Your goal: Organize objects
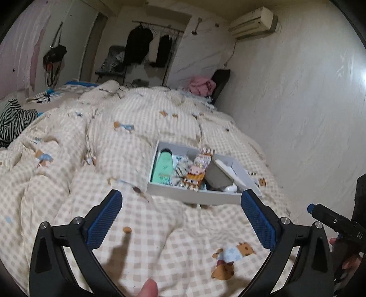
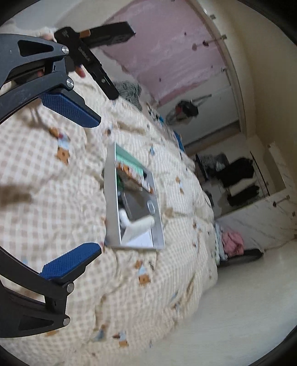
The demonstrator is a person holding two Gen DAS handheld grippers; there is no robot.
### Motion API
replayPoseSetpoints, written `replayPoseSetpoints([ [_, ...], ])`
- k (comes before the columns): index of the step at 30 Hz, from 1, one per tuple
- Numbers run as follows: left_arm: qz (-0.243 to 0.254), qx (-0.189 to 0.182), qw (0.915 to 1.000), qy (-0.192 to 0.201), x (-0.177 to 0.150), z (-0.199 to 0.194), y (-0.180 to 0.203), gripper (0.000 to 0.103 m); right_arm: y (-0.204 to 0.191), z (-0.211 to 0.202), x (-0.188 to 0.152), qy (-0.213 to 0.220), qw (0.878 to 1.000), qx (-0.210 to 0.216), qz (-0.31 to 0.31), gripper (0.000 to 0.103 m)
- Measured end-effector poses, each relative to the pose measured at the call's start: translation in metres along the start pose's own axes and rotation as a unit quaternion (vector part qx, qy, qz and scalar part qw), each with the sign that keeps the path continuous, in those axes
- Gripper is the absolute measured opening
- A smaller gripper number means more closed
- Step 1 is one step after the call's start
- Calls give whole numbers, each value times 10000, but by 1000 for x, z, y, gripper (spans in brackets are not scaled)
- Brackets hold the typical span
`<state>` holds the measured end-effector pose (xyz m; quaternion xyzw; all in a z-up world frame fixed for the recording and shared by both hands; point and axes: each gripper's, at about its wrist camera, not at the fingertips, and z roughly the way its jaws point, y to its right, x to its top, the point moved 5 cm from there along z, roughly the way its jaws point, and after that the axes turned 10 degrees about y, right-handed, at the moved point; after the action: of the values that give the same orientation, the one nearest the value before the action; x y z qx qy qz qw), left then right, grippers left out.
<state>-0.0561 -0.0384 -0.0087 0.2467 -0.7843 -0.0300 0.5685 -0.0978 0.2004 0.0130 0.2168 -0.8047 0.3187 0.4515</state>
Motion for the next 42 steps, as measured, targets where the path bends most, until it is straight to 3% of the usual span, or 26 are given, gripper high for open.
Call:
replayPoseSetpoints([
  [10, 369, -241, 9989, -178, -9, 5, 17, 103, -14, 15, -14, -221, 9996, -88, -169, 103],
  [42, 594, -438, 9969, -261, -14, 5, 30, 103, -8, 19, -19, -288, 9996, -15, -54, 103],
])
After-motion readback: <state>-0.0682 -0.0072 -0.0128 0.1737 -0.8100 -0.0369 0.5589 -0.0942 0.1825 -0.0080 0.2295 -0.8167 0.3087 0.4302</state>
